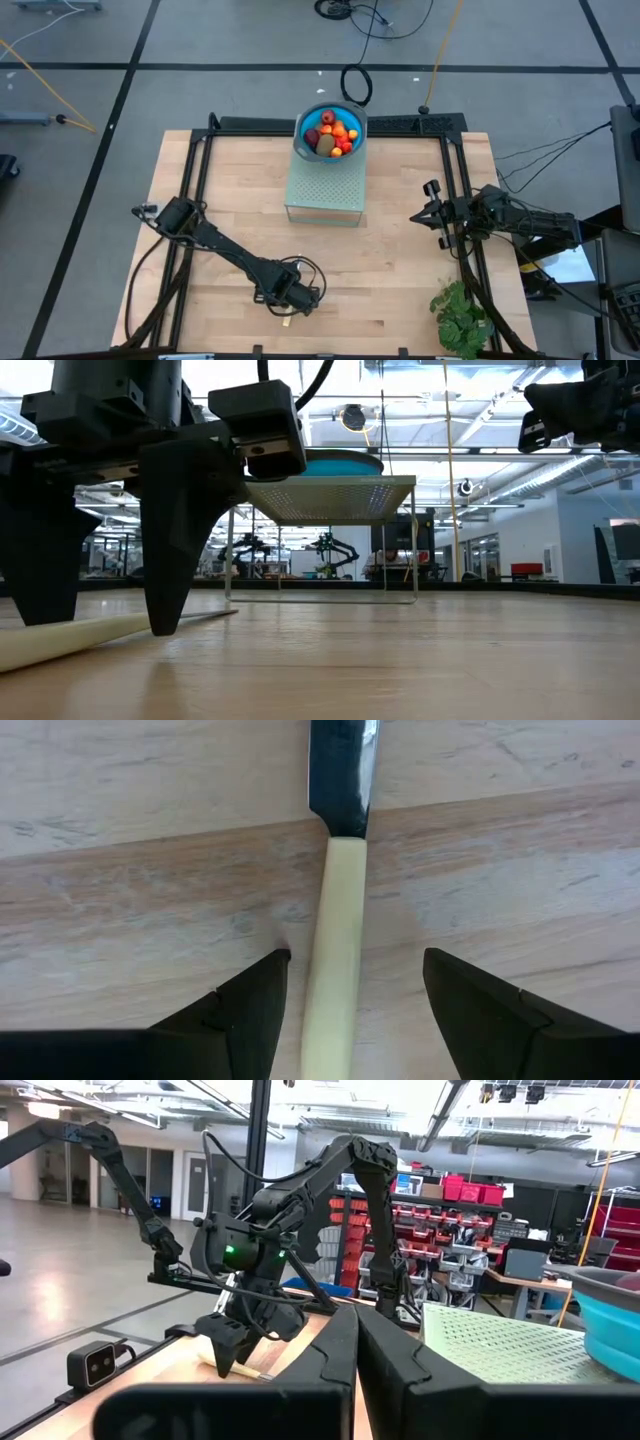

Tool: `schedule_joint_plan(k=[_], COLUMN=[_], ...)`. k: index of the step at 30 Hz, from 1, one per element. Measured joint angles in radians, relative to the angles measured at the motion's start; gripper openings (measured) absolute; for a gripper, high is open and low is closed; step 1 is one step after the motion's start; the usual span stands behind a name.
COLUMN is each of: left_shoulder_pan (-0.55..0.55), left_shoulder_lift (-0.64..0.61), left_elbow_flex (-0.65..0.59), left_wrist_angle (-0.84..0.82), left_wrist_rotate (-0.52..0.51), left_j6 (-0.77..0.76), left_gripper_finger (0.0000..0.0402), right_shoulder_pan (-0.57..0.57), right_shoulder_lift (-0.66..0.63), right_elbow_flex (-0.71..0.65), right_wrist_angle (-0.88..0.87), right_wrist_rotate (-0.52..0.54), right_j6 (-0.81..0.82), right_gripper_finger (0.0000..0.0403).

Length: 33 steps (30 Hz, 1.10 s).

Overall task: Pick & Place Fruit
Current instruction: Put the yellow knife on the shelf

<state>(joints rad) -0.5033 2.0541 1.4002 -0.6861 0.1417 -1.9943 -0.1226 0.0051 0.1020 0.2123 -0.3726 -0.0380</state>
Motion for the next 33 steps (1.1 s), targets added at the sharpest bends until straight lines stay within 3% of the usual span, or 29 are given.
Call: schedule_joint_plan(k=[7,22,28,33], left_shoulder_pan=[0.000,-0.001,-0.001,0.000], left_shoulder_lift=[0.000,0.002,0.002,0.002], left_elbow_flex=[0.000,-0.003,-0.002,-0.002], left_wrist_angle=[-0.003,-0.017,-0.015,-0.013], left_wrist_rotate=[0.013,0.008,-0.004,-0.005], left_j6=[0.025,0.077,0.074,0.074], left_gripper_finger=[0.0236,0.0080,0.0047,0.0046], right_shoulder_pan=[0.000,0.000,0.000,0.000], right_shoulder_lift=[0.000,0.000,0.000,0.000], right_elbow_flex=[0.000,0.000,0.000,0.000], right_wrist_angle=[0.000,0.000,0.000,0.000], right_wrist_rotate=[0.000,0.000,0.000,0.000], right_j6=[0.000,0.000,0.000,0.000], right_gripper_finger=[0.0000,0.0000,0.0000,0.0000])
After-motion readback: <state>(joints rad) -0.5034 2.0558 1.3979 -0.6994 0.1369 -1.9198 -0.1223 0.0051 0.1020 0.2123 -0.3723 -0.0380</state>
